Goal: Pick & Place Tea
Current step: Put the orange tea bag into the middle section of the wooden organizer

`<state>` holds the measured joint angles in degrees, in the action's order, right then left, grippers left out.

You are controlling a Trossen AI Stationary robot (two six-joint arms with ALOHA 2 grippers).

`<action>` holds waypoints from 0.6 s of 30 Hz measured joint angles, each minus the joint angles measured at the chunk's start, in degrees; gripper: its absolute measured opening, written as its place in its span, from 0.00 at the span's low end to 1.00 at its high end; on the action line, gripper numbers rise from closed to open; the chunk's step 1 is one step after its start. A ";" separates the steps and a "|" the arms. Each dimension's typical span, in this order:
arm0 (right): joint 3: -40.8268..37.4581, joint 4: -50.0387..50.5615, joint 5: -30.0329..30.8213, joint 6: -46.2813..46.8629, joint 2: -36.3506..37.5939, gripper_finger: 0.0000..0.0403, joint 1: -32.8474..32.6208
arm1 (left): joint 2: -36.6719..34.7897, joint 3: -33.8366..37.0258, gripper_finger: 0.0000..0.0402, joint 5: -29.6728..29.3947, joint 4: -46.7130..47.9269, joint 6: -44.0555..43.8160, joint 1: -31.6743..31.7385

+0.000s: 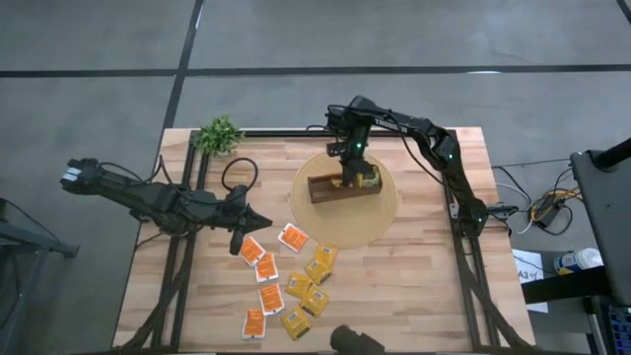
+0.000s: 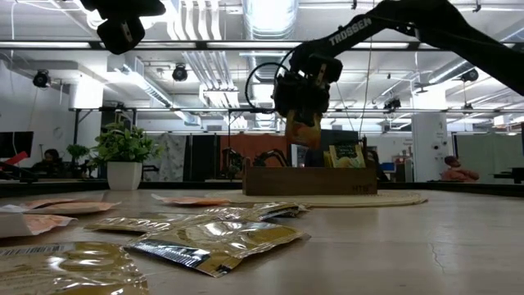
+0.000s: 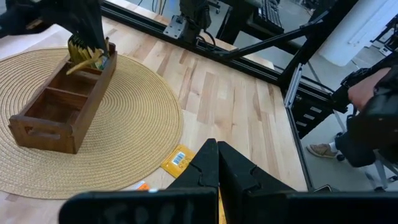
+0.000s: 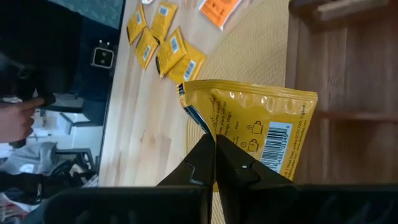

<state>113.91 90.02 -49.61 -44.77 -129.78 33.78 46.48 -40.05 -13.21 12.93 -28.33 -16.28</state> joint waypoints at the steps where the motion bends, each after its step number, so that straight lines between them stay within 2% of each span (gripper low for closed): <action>1: -0.45 0.05 0.12 -0.04 0.00 0.02 0.02 | 0.00 0.00 0.00 0.00 0.00 0.02 0.00; 18: -5.29 -0.90 1.79 -3.79 -0.01 0.02 -0.02 | 0.00 0.00 0.00 0.00 0.02 0.14 -0.02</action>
<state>108.62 89.12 -47.81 -48.56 -129.78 33.76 46.48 -40.05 -13.21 12.94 -28.19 -16.29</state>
